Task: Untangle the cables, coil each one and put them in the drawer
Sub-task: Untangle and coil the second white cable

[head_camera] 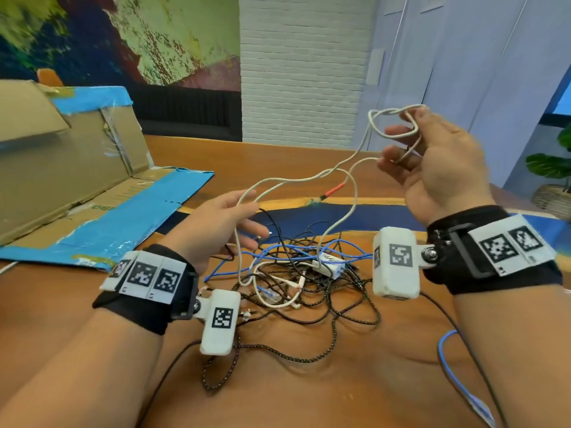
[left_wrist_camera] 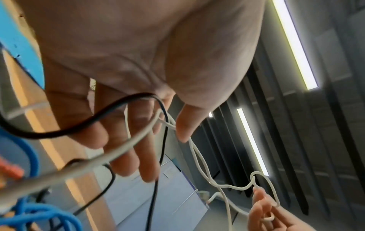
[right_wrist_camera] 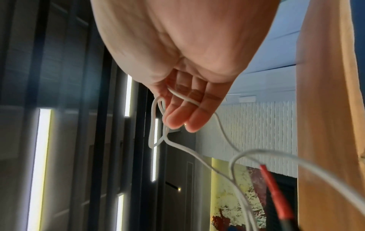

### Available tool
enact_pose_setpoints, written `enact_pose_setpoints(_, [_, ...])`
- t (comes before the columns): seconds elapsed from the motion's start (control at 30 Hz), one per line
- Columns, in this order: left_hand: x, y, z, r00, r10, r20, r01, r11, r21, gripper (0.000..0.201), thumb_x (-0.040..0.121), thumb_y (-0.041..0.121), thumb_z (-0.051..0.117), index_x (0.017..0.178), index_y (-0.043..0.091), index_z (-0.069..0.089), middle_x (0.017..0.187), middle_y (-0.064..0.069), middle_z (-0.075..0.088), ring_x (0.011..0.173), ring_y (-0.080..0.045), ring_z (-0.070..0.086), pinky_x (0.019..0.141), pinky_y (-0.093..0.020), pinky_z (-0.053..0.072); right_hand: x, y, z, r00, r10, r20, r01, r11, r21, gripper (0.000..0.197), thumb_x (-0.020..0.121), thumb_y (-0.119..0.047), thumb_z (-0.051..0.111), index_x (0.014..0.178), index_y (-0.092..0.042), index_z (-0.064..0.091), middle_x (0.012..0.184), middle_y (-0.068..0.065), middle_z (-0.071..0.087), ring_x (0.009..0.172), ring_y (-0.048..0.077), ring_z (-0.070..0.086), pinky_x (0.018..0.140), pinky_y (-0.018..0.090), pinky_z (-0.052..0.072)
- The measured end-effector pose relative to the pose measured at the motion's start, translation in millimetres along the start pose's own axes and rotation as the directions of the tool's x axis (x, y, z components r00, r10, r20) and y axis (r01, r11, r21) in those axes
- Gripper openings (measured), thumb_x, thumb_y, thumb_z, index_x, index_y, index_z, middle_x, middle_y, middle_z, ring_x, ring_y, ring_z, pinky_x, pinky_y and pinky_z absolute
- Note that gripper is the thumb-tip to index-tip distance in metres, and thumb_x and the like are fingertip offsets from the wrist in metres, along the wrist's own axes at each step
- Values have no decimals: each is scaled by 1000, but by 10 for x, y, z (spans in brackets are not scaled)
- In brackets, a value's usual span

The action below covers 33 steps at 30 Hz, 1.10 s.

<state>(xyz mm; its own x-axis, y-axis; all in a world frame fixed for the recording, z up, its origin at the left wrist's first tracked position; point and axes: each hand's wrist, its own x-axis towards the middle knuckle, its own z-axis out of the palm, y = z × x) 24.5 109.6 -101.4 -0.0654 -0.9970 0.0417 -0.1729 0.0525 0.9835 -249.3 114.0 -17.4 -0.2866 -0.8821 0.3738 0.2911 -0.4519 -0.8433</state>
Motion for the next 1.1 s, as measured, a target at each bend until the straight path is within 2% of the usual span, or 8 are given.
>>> enact_pose_setpoints(0.1, [-47,58,-4,997,76,12,-76,950,304,30,101,31,60,130,33,57,76,-5,78,61,-11,69,59,-26,51,-66,61,17,1000,-16,21,14,995,97,21,107,-24,49,102,-15,68,80,2,75,57,16,65,62,34,59])
enact_pose_setpoints(0.23, [-54,108,-59,991,129,-35,-93,853,513,23,97,43,62,119,44,59,70,4,75,75,-18,70,77,-38,56,-110,154,6,997,-50,56,38,979,199,21,108,-21,45,103,-14,65,88,3,78,68,21,72,70,38,60])
enact_pose_setpoints(0.43, [-24,252,-121,962,251,-109,-101,695,712,28,93,56,60,117,46,70,104,18,70,96,-11,63,86,-33,51,-70,255,-83,997,-47,55,33,972,234,20,104,-27,49,101,-16,65,91,3,78,71,21,71,71,35,58])
enact_pose_setpoints(0.53, [39,276,-12,958,284,-43,-197,760,620,26,88,51,70,111,40,75,92,17,72,86,-7,66,84,-31,53,-75,270,-86,995,-30,93,2,958,287,13,100,-27,57,97,-18,66,89,2,77,74,20,72,77,37,59])
enact_pose_setpoints(0.63, [93,283,248,946,313,83,-311,810,497,28,85,37,79,112,38,73,103,19,71,98,0,64,91,-26,49,-93,329,-72,989,-36,143,-11,951,310,9,99,-14,59,93,-19,63,86,1,77,73,19,72,76,36,59])
enact_pose_setpoints(0.77, [147,279,516,932,356,73,-356,854,380,2,92,28,74,92,27,75,74,5,73,61,-8,60,64,-34,55,-56,398,-112,994,-13,107,-27,934,357,16,103,-8,49,98,-19,60,92,2,77,78,20,74,73,36,60])
enact_pose_setpoints(0.87, [180,273,506,935,352,-31,-343,925,166,12,98,27,66,92,20,73,68,-1,69,49,-13,47,43,-24,40,52,436,-289,999,35,-31,-24,953,301,21,104,-4,48,113,-18,61,97,5,75,82,21,73,74,37,60])
enact_pose_setpoints(1.1, [127,212,411,990,132,39,-120,966,-228,30,104,21,46,103,4,71,69,-7,62,48,-16,40,45,-26,28,41,580,-429,984,54,-167,-44,997,62,58,95,17,32,123,-23,63,113,13,70,76,21,72,78,42,61])
